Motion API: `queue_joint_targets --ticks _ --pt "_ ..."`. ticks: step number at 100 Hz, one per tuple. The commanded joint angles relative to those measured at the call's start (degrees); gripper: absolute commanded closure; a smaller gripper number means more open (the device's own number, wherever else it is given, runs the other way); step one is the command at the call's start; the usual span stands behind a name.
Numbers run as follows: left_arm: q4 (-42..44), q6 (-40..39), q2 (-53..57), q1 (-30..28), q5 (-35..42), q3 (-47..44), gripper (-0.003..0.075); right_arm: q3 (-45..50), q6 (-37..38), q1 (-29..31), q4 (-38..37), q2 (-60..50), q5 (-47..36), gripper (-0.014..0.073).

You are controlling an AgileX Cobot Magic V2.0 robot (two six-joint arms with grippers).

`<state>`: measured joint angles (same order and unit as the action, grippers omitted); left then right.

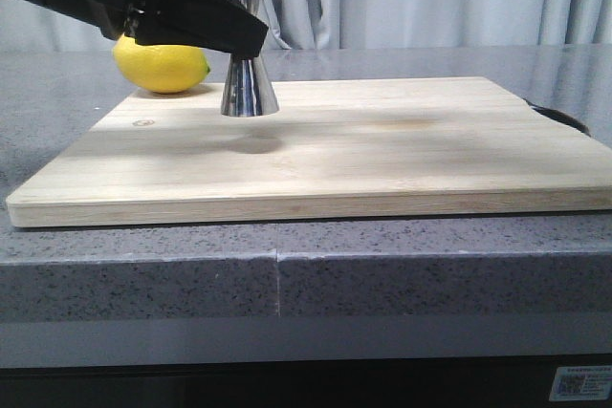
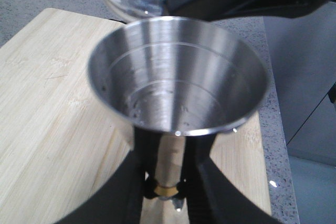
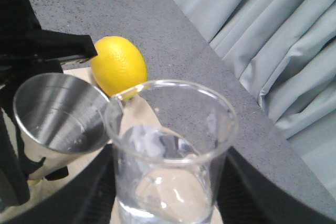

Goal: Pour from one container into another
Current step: 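Tilt the beaker with the right gripper over the jigger's mouth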

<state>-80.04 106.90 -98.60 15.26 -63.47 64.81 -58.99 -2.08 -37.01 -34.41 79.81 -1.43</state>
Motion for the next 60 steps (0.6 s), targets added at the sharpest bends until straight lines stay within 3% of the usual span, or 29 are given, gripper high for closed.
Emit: queue_joint_targets --ticks 1,60 --pt "-4.0 -0.3 3.0 0.4 -2.7 1.8 0.073 -2.3 -0.3 -0.1 -1.0 -2.3 -3.7 0.0377" --pt "-4.0 -0.3 3.0 0.4 -3.0 1.8 0.073 -2.3 -0.3 -0.1 -3.9 -2.3 -2.6 0.0377"
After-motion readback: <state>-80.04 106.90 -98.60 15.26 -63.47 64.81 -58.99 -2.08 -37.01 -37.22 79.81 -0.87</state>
